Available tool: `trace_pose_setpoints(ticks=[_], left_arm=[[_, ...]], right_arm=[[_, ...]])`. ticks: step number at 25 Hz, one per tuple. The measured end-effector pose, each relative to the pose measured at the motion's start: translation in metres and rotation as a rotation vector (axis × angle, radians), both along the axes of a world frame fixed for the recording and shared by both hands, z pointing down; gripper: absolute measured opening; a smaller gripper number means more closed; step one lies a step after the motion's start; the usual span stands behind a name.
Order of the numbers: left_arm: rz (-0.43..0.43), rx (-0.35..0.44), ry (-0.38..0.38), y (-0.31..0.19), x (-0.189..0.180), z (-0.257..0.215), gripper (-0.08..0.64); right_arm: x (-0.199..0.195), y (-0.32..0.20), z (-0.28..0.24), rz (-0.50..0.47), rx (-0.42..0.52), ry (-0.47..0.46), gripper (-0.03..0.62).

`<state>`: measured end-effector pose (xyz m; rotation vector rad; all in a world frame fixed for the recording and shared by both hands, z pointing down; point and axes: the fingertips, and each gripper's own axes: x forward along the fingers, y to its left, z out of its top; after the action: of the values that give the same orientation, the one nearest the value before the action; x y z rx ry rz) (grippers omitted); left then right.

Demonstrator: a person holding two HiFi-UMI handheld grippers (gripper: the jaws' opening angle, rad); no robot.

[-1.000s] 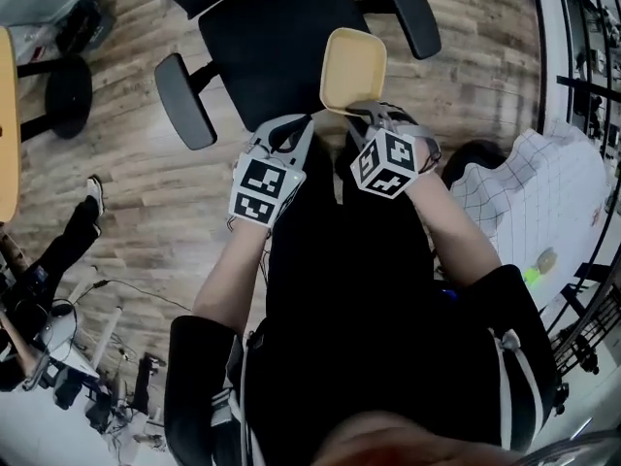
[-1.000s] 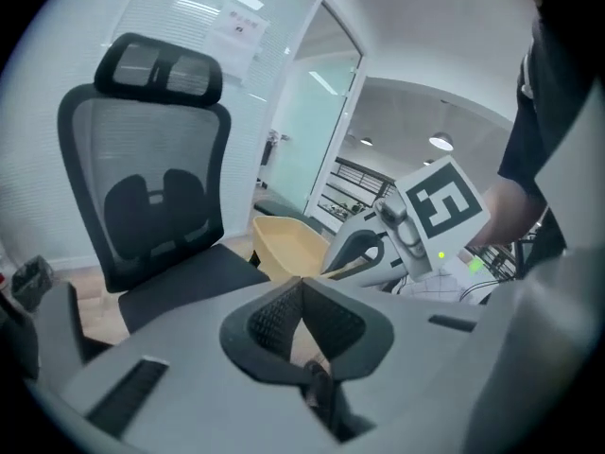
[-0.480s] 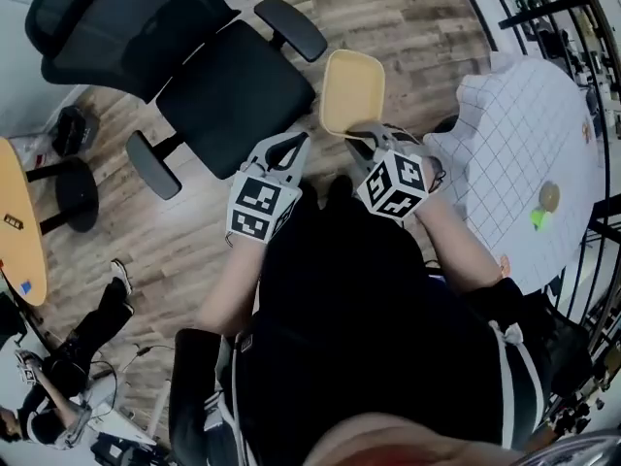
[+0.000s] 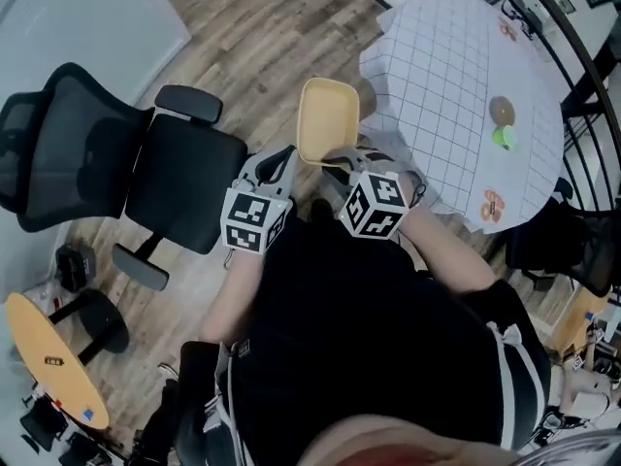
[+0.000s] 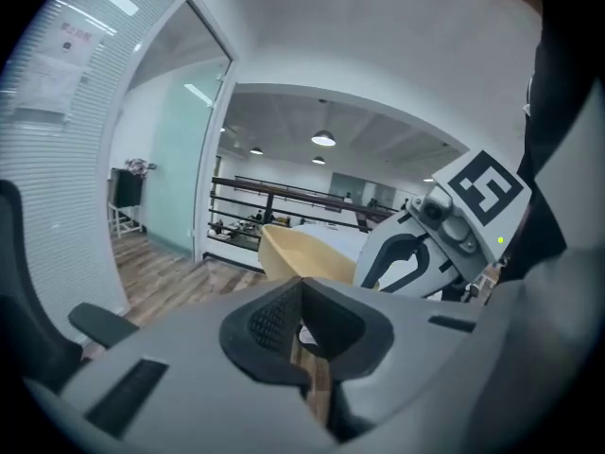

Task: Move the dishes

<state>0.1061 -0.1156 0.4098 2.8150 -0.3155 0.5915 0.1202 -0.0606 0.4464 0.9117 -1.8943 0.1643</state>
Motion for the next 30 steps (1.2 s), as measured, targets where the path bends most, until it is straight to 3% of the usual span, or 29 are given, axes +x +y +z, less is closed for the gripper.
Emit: trace_pose_setpoints(ticks=[14,22,27,30], left_arm=[[0.611,0.050,0.031,0.054,0.081,-0.021,0.005],[0.839,0.061,0.047,0.137,0.122,-0.024,0.005],[0.926,0.052,0.076,0.206,0.148,-0.030,0.005],[0.965,0.051,0.075,0.242,0.162,-0.030,0.005]], right_arm=[[0.062,0.068,0.004,0.668,0.025,0.003,0.031],[0.088,0.169,0.010,0.976,0.029,-0.033,0.031],[0.107,0.241,0.007,1.088,0.040,-0.024,0.031],[0.115,0.279,0.005,1.108,0.052,-0.010,0.031]])
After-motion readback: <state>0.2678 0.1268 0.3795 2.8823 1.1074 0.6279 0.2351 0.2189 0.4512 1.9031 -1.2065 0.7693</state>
